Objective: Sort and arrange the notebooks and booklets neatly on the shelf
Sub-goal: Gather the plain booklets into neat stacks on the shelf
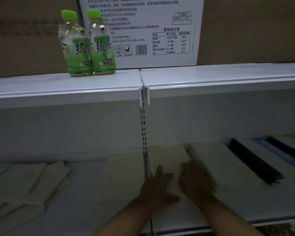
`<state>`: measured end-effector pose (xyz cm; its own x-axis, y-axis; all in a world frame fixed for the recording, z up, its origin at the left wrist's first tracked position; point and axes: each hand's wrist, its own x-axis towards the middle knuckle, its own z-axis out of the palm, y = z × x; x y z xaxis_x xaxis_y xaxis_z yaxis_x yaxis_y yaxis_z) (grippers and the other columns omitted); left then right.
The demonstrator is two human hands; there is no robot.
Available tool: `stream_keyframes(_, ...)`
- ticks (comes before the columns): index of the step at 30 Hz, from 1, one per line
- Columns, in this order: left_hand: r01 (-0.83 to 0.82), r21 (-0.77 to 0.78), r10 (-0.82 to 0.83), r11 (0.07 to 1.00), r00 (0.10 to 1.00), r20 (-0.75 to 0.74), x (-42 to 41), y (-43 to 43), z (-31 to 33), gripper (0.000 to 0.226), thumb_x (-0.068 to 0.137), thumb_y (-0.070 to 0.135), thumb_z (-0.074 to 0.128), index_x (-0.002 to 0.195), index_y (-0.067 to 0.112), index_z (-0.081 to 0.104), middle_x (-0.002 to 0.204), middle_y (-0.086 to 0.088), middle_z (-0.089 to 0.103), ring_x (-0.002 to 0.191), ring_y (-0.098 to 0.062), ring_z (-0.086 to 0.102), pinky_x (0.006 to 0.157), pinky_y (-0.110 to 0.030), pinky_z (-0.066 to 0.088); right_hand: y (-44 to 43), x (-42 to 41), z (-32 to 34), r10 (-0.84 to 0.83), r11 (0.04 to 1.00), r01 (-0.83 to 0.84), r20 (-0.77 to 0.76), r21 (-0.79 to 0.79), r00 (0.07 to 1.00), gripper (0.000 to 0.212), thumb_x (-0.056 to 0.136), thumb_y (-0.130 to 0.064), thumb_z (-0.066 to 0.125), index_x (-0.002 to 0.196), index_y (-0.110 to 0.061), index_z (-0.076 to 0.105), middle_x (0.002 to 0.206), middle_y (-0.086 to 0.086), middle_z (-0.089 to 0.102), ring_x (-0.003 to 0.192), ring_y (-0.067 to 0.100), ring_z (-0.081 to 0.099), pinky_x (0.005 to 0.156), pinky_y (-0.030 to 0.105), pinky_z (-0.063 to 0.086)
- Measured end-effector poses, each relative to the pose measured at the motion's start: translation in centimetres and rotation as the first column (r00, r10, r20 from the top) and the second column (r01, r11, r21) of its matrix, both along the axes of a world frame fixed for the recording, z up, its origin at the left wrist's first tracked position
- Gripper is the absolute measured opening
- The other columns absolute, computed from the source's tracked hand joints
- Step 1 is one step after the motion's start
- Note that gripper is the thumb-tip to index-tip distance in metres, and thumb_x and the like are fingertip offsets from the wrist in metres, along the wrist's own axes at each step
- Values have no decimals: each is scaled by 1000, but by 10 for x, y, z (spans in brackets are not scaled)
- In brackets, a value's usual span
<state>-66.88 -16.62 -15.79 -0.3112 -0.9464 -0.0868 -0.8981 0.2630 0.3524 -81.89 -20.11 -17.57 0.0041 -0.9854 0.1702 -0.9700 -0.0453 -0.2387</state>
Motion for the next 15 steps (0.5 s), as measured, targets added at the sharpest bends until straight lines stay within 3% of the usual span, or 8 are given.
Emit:
stream_keyframes(2,-10,22,10,1000,1000,-1,-1,0,1,85,81,55,63,149,33,20,160,-5,-8,144,-31,20,116,-36,22,2,2,8,-3,1000,3,34,3,999,40,85,-22,37,112,-8,62,116,19,57,100,38,60,81,44,52)
stream_keyframes(4,-25,48,25,999,1000,-11,-4,-4,2,85,80,54,65,149,30,22,161,-7,-1,146,-30,12,118,-41,17,2,-1,8,12,997,-12,-1,-81,1000,50,83,-29,27,115,-9,61,125,22,54,107,38,57,85,44,49)
stream_keyframes(7,29,18,-31,999,993,111,-9,3,8,82,84,54,59,150,21,22,158,-13,14,146,-34,-6,115,-53,-10,5,0,-1,95,995,-96,-16,-34,995,37,72,-20,36,81,-7,69,92,20,68,78,39,67,60,46,55)
stream_keyframes(9,16,38,-17,999,999,49,-6,15,15,77,88,50,56,150,20,21,159,-15,1,144,-36,-16,115,-49,-11,4,-3,-3,150,988,-152,-60,-38,987,36,68,-20,34,72,-9,68,74,12,65,62,34,66,49,42,55)
stream_keyframes(10,6,53,-4,999,1000,-27,0,21,17,73,90,46,55,150,22,22,160,-12,-5,144,-32,-19,117,-45,-4,7,-2,5,149,989,-150,-69,-8,986,36,69,-20,36,75,-10,69,77,11,66,66,34,67,56,42,57)
stream_keyframes(12,4,52,3,999,991,-135,26,34,29,64,94,42,51,149,25,25,161,-4,-5,146,-22,-16,119,-39,7,-2,-11,5,125,991,-129,-163,-16,979,34,77,-22,40,78,-10,72,82,12,69,81,35,69,91,39,49)
stream_keyframes(14,0,33,4,999,993,-116,70,44,42,59,96,41,45,149,25,26,161,-2,-1,147,-17,-12,119,-37,8,-10,-7,11,182,974,-125,-322,190,929,70,89,-51,14,85,-11,71,87,9,70,90,32,68,102,32,36)
stream_keyframes(15,-7,15,8,1000,998,-66,98,49,48,57,98,41,42,149,23,25,161,-3,0,147,-18,-11,119,-36,6,-4,8,28,198,972,-132,-381,193,903,99,79,-70,-11,101,-14,67,103,7,68,103,26,64,101,30,37)
